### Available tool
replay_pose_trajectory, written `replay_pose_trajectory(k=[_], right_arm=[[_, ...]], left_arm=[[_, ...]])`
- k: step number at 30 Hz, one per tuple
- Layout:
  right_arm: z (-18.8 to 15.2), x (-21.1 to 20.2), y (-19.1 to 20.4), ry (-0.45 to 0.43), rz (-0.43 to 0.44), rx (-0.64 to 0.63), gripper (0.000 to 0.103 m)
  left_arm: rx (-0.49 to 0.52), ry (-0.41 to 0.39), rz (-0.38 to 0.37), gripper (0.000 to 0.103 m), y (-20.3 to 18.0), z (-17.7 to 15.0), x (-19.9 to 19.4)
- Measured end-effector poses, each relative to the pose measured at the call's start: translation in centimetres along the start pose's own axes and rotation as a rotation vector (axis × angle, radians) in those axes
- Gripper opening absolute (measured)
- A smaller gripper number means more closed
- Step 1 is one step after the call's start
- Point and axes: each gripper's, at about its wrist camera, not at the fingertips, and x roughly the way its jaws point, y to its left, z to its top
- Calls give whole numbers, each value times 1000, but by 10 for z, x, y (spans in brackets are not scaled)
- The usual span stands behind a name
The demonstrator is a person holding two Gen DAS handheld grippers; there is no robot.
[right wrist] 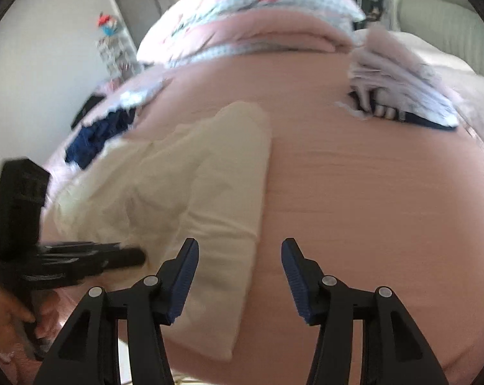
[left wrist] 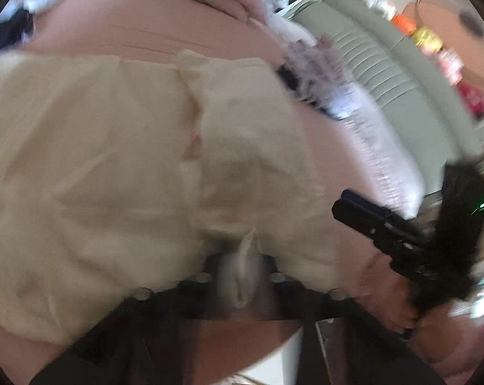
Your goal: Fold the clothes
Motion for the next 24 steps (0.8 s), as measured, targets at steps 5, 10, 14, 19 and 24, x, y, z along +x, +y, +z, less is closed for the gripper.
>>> replay_pose_trajectory(k=[5,10,14,19,24], right_arm=[[19,-2,2,-40,14,-16,53],[53,26,10,23,-73,-154,58],[80,30,-8,17,-69,-127,58],[102,51,-12,24,-13,-160,59],[91,70,-24,24,57,-68,59]], left_arm=[[55,-53,66,5,-4,4,-36],[-14,160,83,10,32,7,-15],[-34,96,47,23,38,39,-12],[-58,15,2,54,45,79,-8],[-113,-1,-93,44,60,108,15]])
